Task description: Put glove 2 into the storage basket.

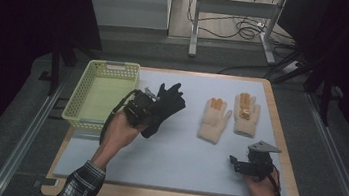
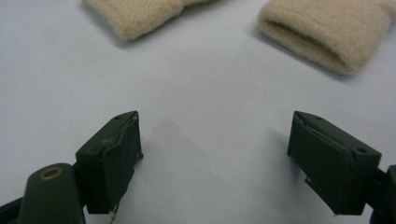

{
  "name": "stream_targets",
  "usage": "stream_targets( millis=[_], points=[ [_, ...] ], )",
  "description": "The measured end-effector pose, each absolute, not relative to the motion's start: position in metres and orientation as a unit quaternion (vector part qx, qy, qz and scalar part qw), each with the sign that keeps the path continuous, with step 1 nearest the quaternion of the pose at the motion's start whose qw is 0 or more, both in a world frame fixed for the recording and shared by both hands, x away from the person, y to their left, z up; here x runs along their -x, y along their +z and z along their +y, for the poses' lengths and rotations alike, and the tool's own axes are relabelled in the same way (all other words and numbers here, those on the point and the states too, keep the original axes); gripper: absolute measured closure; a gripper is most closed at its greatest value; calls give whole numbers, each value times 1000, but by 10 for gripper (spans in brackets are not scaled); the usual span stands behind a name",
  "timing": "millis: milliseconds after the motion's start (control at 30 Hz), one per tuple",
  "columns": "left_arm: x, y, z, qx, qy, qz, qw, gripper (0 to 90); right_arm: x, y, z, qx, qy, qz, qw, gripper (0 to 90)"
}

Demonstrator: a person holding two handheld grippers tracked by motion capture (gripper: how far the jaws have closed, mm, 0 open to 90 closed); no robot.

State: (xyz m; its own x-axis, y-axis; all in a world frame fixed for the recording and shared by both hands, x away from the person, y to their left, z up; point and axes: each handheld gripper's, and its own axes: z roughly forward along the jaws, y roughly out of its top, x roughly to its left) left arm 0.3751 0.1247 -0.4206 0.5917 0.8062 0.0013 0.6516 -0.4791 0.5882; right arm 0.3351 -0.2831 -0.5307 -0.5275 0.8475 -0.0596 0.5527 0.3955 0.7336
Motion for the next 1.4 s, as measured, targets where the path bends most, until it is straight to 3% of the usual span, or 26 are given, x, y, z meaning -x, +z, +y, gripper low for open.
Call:
stream_targets(
  millis=[333, 567, 933, 1400],
  points=[
    [-388, -384, 190, -803, 193, 490, 279, 683, -335, -531, -283, -434, 338, 806, 219, 173],
    [-397, -380, 239, -771, 219, 538, 261, 681, -335, -531, -283, -434, 338, 806, 219, 172],
    [-425, -426, 294, -742, 204, 605, 207, 674, -335, -531, -283, -434, 338, 806, 219, 173],
    [-465, -482, 316, -741, 138, 641, 146, 656, -335, -531, -283, -434, 338, 806, 219, 172]
  ],
)
